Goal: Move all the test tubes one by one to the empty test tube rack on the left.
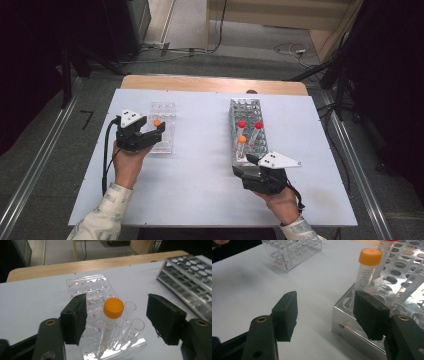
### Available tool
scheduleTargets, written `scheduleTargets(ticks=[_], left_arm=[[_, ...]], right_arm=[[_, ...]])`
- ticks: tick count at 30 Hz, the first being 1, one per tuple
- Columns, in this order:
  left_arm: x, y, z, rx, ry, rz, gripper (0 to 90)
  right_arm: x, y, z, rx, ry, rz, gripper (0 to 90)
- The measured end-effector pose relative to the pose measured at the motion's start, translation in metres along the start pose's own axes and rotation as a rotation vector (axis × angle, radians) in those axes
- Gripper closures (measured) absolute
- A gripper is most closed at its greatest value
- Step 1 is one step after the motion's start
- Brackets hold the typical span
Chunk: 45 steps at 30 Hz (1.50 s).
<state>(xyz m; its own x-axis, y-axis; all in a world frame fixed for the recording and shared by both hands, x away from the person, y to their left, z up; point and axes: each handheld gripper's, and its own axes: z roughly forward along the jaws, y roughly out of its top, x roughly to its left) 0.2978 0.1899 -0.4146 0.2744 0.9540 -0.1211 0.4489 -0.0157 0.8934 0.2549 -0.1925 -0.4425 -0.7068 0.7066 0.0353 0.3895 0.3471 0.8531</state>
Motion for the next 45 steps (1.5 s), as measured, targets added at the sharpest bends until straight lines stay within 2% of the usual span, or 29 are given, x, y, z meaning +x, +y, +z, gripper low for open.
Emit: scheduleTargets(ticks=[5,11,18,27,36,41,45], left_arm=[[-0.001,0.001,-0.009,0.001,-0.033,-0.026,21.9],[-0.006,0.001,-0.020,-0.013,-0.047,-0.015,21.4],[-0.010,-0.001,-0.018,0.004,-0.051,0.004,21.3],[-0.014,-0.002,-0.018,0.008,-0.064,0.012,21.4],[-0.018,-0.003,-0.016,0.018,-0.077,0.017,21.4],[-0.018,-0.002,-0.018,0.012,-0.079,0.019,21.4],[-0.019,-0.002,-0.019,0.010,-0.081,0.019,21.4]], right_arm=[[-0.007,0.001,0.003,-0.009,-0.041,0.019,35.4],[-0.015,0.005,0.011,-0.014,-0.085,0.035,38.1],[-0.022,0.009,0.023,-0.019,-0.113,0.053,46.5],[-0.024,0.013,0.036,-0.011,-0.154,0.044,59.7],[-0.024,0.014,0.040,-0.005,-0.160,0.041,71.2],[-0.021,0.019,0.037,-0.022,-0.156,0.032,71.7],[-0.020,0.028,0.028,-0.059,-0.153,0.030,71.9]])
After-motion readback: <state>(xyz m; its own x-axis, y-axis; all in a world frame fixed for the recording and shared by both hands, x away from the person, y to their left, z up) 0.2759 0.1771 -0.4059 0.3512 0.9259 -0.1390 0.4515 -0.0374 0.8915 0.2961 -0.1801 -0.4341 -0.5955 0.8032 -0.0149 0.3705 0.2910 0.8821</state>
